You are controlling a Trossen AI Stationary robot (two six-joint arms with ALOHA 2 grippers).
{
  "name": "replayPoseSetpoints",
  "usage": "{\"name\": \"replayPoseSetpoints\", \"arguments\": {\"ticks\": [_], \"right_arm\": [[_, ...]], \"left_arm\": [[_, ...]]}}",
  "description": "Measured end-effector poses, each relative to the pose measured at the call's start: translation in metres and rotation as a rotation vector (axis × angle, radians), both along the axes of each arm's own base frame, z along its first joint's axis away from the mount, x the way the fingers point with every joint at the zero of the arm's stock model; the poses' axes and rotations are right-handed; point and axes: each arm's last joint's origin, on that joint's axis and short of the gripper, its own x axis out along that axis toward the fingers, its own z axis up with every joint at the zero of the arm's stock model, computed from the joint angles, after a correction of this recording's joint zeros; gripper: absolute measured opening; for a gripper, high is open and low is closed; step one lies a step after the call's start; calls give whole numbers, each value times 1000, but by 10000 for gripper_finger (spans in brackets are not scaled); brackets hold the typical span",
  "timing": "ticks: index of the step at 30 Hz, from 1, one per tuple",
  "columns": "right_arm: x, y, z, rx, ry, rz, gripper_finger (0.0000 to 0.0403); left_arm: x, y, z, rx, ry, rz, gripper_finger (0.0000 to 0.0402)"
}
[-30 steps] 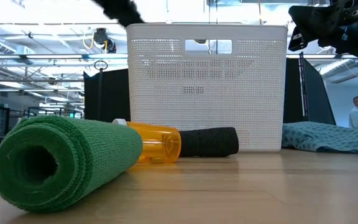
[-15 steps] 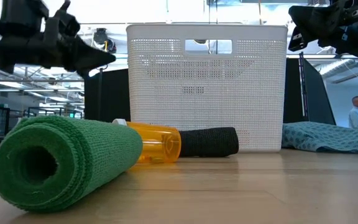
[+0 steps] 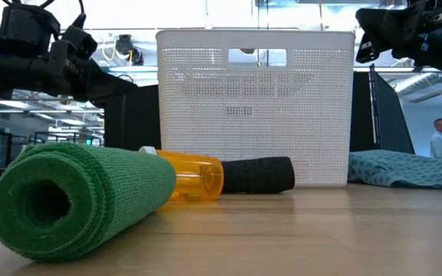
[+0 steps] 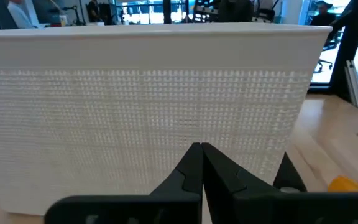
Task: Pick & place medical supplies in basket/bin
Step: Put the black bandage into the white bin
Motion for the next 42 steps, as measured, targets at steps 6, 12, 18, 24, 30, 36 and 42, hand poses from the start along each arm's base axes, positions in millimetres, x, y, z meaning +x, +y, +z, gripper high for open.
{"name": "replayPoseSetpoints", "arguments": {"ticks": [6,12,18,24,30,36,42], "right_arm": [[0,0,0,0,0,-1,0],[0,0,1,8,-6,5,0],[-3,3,11,16,-92,47,0],[9,22,39,-60,-59,108,0],[38,52,63,-153,197,58,0],[78,90,55,-239,399,-44,0],[115,120,32,-320,529,-173,28]], "left_arm": [[0,1,0,1,0,15,15],[0,2,0,2,0,42,14],[0,2,0,-2,-1,42,4],[0,2,0,-26,-4,44,28],[0,2,0,-48,-7,43,36],[0,2,0,-61,-10,44,37],[0,2,2,-107,-33,35,37]]}}
